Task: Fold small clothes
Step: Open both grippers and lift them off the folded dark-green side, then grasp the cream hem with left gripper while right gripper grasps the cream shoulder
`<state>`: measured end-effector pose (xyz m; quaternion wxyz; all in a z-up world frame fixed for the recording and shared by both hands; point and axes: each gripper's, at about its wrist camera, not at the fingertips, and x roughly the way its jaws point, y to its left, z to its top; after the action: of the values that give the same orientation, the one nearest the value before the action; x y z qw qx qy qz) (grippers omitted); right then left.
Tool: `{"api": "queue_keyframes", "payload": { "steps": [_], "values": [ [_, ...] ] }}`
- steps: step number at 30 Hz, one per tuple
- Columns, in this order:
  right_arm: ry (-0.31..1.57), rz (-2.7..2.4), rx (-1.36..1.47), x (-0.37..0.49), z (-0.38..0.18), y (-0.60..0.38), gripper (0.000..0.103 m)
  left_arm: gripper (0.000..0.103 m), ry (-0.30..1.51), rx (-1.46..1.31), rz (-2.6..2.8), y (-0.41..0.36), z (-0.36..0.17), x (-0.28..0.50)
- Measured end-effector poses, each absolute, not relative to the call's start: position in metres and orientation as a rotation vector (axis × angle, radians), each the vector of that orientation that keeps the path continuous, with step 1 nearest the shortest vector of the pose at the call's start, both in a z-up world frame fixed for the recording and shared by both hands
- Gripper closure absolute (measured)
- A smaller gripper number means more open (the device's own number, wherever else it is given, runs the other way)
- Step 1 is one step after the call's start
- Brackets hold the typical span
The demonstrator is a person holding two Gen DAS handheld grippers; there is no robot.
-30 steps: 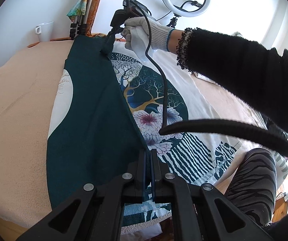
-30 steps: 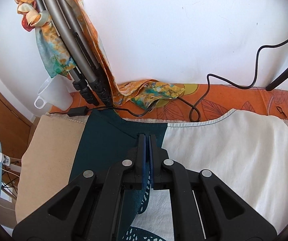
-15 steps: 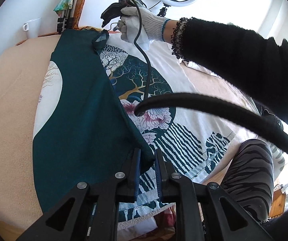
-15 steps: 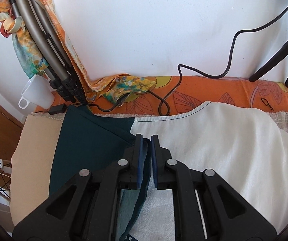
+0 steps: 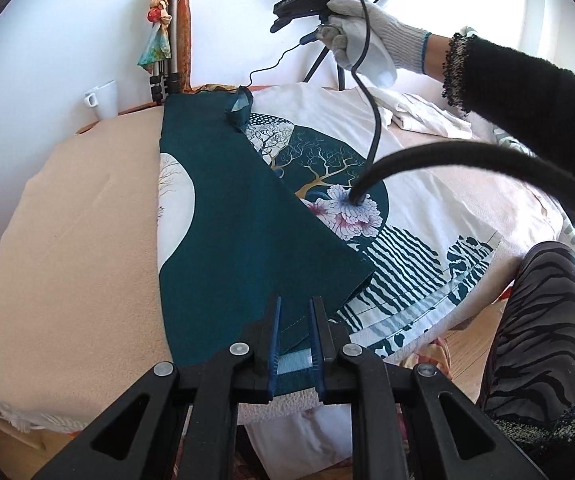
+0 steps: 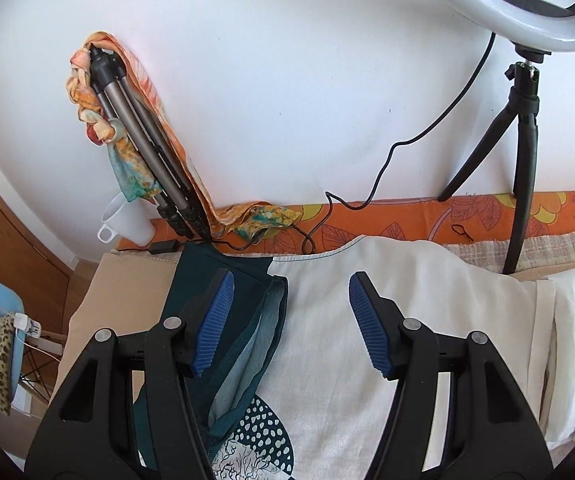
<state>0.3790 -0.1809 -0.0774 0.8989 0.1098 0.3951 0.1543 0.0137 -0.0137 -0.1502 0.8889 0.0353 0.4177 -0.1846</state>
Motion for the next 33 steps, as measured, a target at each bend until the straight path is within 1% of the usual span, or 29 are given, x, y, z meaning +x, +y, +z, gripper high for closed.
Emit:
{"api": "queue_keyframes", "payload": {
  "steps": [4, 11, 17, 19, 27, 33],
  "values": [
    [0.772, 0.315, 0.217, 0.350, -0.047, -0.207, 0.040, 0.092, 0.851, 0.099, -0.346, -0.012, -0.149, 0.005],
    [0.719, 0.320, 0.277, 0.303, -0.015, -0.259, 0.040, 0.091, 0.783, 0.177, -0.322, -0.025, -0.136, -0.005],
    [0.696, 0.277, 0.258, 0.263, 0.001, -0.307, 0.040, 0.088, 0.743, 0.228, -0.294, -0.040, -0.130, -0.011],
    [0.686, 0.260, 0.261, 0.250, 0.007, -0.327, 0.040, 0.082, 0.724, 0.231, -0.281, -0.046, -0.128, -0.012],
    [0.673, 0.225, 0.238, 0.199, 0.012, -0.385, 0.040, 0.081, 0.628, 0.197, -0.410, -0.100, -0.115, -0.014],
    [0.685, 0.242, 0.218, 0.178, 0.006, -0.408, 0.040, 0.081, 0.650, 0.174, -0.537, -0.153, -0.124, -0.010]
  ]
}}
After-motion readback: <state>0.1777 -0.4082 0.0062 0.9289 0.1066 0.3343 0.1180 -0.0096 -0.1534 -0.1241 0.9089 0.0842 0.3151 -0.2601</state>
